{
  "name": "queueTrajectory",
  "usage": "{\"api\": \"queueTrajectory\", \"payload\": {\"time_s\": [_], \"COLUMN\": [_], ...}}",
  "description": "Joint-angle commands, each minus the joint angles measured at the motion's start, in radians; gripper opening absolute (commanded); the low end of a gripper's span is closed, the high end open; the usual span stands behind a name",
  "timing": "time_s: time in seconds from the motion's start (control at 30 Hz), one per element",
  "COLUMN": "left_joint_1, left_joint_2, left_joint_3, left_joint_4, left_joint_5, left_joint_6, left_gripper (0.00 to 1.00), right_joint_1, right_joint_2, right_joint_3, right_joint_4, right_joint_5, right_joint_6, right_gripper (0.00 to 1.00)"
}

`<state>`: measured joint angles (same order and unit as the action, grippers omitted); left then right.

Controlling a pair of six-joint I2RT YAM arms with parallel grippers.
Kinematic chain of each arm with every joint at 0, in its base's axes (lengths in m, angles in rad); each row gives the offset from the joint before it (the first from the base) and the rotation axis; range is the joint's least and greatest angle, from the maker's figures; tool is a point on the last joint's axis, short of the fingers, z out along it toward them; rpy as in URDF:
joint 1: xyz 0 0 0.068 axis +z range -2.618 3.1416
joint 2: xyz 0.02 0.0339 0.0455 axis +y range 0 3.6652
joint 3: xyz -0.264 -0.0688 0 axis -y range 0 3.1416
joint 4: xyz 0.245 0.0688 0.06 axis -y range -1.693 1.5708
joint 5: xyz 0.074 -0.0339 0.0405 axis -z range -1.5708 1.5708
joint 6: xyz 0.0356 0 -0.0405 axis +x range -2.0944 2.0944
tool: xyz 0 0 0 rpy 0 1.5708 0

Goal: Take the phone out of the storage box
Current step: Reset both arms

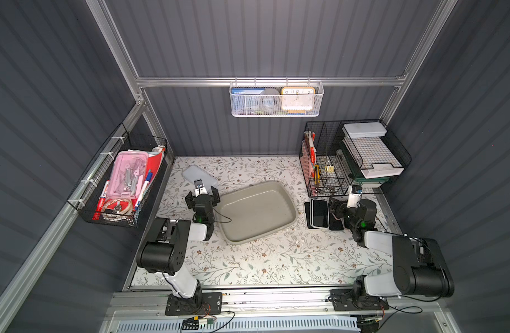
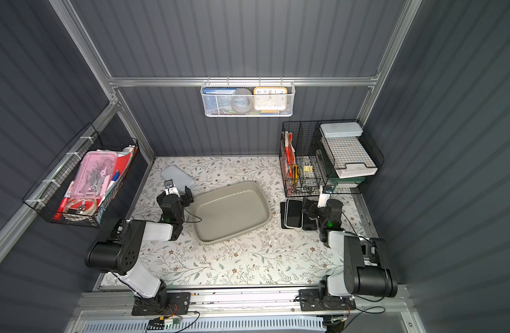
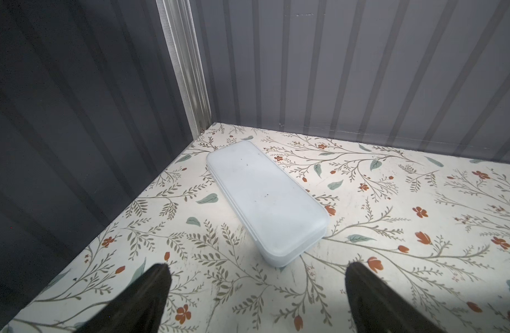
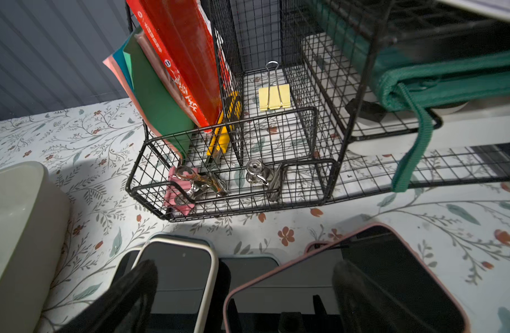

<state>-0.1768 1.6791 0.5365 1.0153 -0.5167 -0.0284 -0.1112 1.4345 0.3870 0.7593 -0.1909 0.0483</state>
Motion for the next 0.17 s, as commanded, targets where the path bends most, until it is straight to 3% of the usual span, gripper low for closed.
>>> {"api": "queueTrajectory", "payload": {"time_s": [0.0, 0.13], "left_joint_1": [0.005, 0.005], "left_joint_2": [-0.001, -0.001], "left_joint_3": [0.007, 0.003], "left_joint_4": [0.031, 0.036], "left_joint_5": [0.006, 0.003], "left_joint_6": [0.016, 0.016], "left_gripper": [0.99, 0.99], "right_joint_1": [0.004, 0.003], "right_joint_2": [0.010, 0.006], "right_joint_3": [-0.016, -0.014], "right_joint_4": [0.094, 0.083], "right_joint_5": [-0.013, -0.012], "right_joint_6": [0.019, 0.018], "right_gripper": [0.99, 0.99]}}
